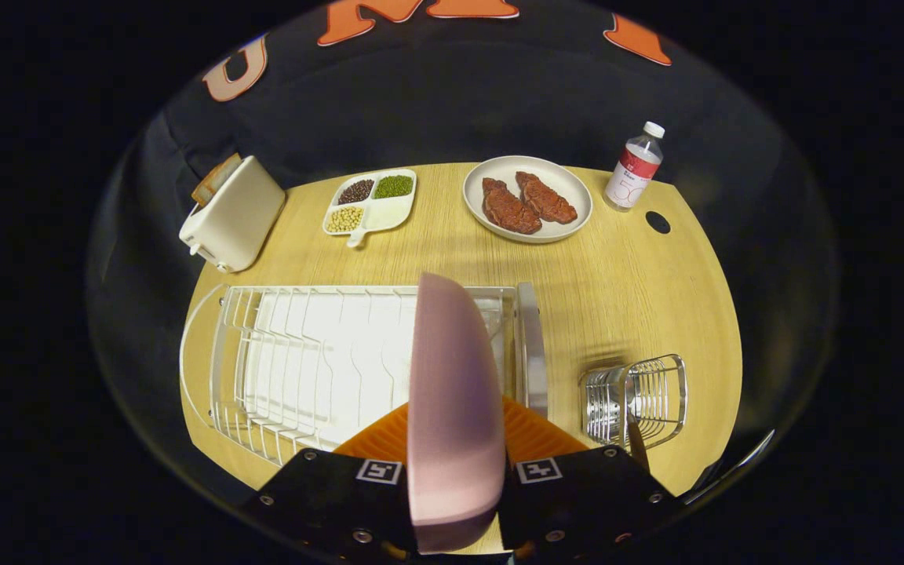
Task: Take the plate from the dish rack, then take the spoon from the basket and place it into the plate.
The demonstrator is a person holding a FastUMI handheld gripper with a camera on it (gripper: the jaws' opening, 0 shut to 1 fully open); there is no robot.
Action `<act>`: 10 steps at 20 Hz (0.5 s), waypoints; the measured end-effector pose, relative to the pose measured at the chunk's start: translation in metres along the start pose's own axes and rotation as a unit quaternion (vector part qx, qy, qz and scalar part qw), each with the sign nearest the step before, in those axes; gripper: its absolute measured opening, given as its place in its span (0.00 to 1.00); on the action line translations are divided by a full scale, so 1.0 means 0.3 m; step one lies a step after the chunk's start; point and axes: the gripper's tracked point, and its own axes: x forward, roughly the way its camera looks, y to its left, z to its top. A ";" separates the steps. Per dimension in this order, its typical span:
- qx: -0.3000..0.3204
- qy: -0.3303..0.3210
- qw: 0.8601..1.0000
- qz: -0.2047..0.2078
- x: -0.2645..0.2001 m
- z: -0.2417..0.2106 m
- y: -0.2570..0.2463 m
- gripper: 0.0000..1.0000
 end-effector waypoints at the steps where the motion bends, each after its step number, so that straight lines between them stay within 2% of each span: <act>1: 0.000 -0.015 1.000 -0.016 -0.023 0.021 -0.027 0.38; 4: -0.006 -0.059 0.997 -0.049 -0.100 0.082 -0.071 0.35; 6: -0.009 -0.073 0.997 -0.036 -0.144 0.092 -0.048 0.31; 10: -0.021 -0.087 0.995 -0.035 -0.245 0.056 -0.051 0.31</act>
